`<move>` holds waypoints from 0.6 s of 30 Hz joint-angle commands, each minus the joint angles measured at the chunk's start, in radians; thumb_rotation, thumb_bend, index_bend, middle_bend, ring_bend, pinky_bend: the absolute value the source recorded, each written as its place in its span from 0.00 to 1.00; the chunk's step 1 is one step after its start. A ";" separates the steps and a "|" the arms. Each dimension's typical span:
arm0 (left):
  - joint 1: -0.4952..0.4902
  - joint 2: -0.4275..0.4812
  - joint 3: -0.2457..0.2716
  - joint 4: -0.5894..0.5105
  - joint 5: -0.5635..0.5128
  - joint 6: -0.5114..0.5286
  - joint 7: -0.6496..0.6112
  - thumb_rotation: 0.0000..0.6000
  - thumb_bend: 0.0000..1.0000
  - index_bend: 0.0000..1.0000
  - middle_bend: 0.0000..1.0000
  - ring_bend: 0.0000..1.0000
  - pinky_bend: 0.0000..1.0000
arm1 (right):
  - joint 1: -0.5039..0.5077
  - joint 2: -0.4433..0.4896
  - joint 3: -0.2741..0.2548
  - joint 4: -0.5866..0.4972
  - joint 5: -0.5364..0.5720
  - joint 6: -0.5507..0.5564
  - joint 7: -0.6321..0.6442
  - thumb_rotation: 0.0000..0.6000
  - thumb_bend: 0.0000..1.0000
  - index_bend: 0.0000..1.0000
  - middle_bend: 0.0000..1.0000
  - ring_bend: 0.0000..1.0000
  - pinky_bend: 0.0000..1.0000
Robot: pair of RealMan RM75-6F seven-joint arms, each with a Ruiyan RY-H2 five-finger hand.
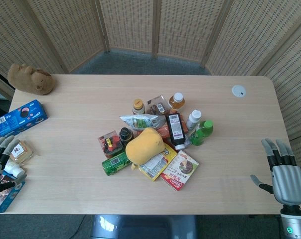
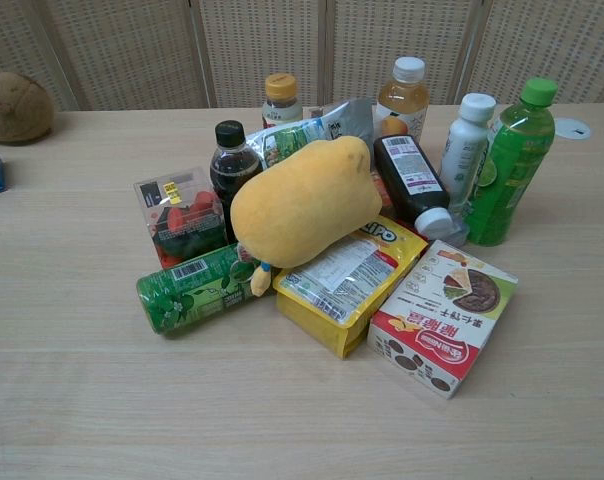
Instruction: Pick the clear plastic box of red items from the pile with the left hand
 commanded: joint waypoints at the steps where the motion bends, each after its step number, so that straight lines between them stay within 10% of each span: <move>1: 0.000 -0.003 -0.001 0.001 -0.004 -0.007 0.008 1.00 0.00 0.11 0.00 0.00 0.00 | 0.000 0.001 0.001 -0.002 0.000 0.000 0.002 1.00 0.00 0.00 0.00 0.00 0.00; 11: -0.041 0.001 0.006 0.004 0.024 -0.074 0.012 1.00 0.00 0.11 0.00 0.00 0.00 | -0.002 0.008 0.003 -0.010 0.001 0.001 0.008 1.00 0.00 0.00 0.00 0.00 0.00; 18: -0.243 0.015 -0.033 -0.054 0.050 -0.346 0.097 1.00 0.00 0.13 0.00 0.00 0.00 | 0.004 0.006 0.004 -0.014 0.006 -0.011 0.009 1.00 0.00 0.00 0.00 0.00 0.00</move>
